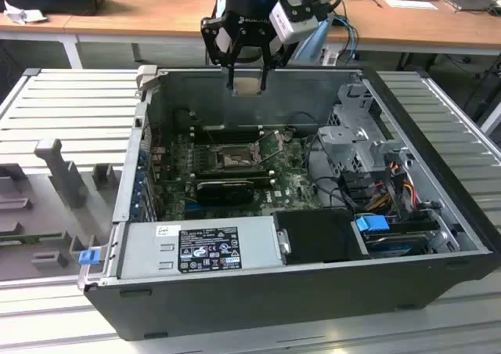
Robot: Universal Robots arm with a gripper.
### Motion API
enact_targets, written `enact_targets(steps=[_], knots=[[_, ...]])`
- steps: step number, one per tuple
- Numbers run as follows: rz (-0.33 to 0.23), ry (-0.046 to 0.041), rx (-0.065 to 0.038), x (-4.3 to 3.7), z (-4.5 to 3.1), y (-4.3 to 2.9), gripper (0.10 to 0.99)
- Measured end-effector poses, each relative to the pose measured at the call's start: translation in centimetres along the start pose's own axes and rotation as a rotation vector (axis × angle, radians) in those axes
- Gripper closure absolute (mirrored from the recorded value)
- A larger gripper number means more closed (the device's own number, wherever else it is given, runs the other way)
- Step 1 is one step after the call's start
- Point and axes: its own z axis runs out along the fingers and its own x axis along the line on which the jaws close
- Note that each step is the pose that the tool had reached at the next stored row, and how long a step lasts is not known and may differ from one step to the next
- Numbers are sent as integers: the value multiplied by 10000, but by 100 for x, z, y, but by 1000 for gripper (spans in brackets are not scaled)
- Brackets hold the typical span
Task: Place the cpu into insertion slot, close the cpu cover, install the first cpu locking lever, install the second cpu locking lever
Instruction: 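Place the cpu into insertion slot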
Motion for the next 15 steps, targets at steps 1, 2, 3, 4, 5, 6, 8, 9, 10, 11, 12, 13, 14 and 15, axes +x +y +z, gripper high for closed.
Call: enact_targets(steps=[1, 2, 3, 4, 5, 6, 8, 9, 10, 11, 12, 13, 14, 15], knots=[[38, -3, -1, 0, 0, 0, 557], [117, -10, -2, -1, 0, 0, 557], [164, -15, -4, 0, 0, 0, 557], [196, -17, -4, 0, 0, 0, 557], [272, -24, -5, 0, 0, 0, 557], [309, -28, -6, 0, 0, 0, 557], [358, -32, -7, 0, 0, 0, 557], [373, -33, -7, 0, 0, 0, 557], [399, -36, -8, 0, 1, 0, 557], [425, -38, -8, 0, 0, 0, 557], [481, -43, -9, 0, 1, 0, 557], [521, -46, -9, 0, 1, 0, 557], [558, -50, -10, 0, 2, 0, 557], [568, -51, -11, 0, 3, 0, 557]])
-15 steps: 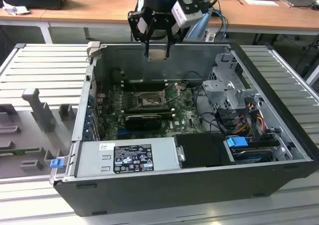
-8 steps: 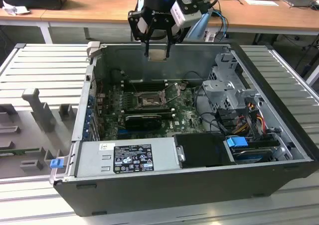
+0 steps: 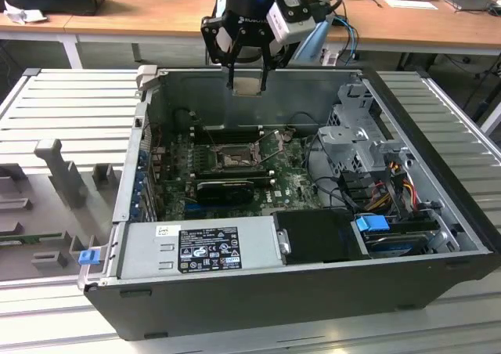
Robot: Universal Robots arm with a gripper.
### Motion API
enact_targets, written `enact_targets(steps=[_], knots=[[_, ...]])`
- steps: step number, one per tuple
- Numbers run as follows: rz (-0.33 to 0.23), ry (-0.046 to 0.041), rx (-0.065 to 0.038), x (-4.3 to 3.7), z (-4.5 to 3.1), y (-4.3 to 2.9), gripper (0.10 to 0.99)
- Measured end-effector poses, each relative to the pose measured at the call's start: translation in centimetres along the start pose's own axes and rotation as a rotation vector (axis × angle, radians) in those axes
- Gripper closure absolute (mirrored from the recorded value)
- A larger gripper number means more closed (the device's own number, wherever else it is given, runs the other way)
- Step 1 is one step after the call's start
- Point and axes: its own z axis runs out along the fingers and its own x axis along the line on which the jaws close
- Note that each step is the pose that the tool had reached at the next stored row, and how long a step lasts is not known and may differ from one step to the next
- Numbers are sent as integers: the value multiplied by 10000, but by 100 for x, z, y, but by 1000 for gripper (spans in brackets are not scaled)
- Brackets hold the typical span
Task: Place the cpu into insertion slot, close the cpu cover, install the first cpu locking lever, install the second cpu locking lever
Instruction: 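Place the cpu into insertion slot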
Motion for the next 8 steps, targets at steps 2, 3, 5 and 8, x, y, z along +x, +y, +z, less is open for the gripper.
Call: enact_targets(steps=[2, 3, 5, 8], knots=[[34, -3, -1, 0, 0, 0, 557], [61, -5, -1, 0, 1, 0, 557], [97, -8, -2, 0, 2, 0, 557], [154, -14, -3, 0, 2, 0, 557]])
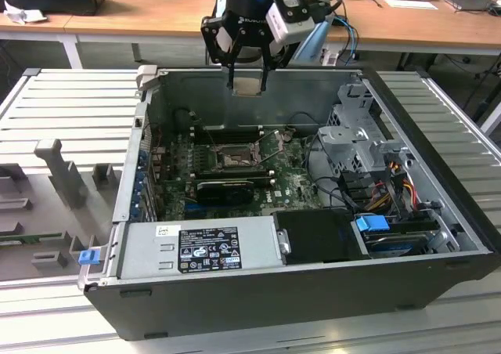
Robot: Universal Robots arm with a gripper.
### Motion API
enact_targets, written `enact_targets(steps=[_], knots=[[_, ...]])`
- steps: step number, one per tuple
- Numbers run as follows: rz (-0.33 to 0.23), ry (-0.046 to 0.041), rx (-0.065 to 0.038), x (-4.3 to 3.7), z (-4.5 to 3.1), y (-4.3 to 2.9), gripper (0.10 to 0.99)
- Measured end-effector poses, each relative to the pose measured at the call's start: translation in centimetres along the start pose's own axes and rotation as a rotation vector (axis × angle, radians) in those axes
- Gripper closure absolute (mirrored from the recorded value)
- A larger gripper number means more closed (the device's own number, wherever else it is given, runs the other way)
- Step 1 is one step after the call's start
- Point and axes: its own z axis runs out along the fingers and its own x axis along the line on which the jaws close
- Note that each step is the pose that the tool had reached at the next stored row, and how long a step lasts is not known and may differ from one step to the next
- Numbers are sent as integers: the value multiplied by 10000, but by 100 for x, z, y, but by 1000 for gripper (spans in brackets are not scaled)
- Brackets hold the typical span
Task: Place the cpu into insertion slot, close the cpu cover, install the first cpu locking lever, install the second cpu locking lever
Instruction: 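Place the cpu into insertion slot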
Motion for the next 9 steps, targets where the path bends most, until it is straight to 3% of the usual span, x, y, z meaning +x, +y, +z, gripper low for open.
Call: enact_targets(steps=[9], knots=[[218, -19, -5, 0, 1, 0, 557]])
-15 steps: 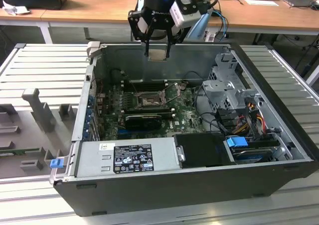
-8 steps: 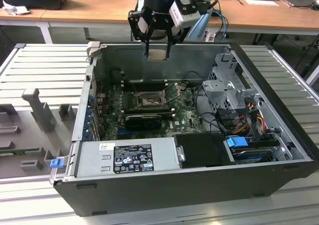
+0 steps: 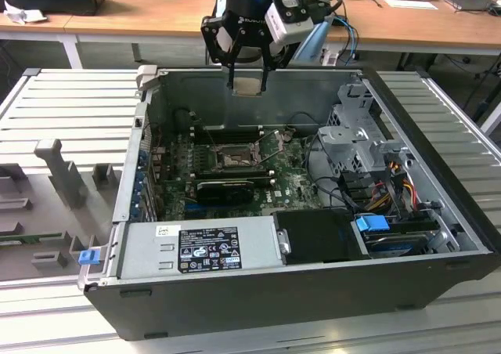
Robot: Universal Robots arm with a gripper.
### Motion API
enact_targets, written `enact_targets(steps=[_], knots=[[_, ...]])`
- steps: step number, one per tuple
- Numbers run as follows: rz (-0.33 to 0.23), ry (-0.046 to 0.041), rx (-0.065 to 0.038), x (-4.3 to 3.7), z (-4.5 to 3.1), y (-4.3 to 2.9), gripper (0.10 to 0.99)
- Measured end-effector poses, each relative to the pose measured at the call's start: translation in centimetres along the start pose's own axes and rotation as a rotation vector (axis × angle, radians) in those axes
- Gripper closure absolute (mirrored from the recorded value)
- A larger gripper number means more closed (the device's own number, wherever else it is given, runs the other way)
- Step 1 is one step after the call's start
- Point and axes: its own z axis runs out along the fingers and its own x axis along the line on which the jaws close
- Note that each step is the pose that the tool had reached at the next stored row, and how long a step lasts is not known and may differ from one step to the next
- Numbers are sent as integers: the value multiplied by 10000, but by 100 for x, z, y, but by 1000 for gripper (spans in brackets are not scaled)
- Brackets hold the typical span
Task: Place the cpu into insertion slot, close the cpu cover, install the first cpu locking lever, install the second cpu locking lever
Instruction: 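Place the cpu into insertion slot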
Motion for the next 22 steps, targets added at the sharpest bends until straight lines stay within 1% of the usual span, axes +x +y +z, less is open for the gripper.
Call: enact_targets(steps=[22], knots=[[331, -30, -7, 0, 4, 0, 557]])
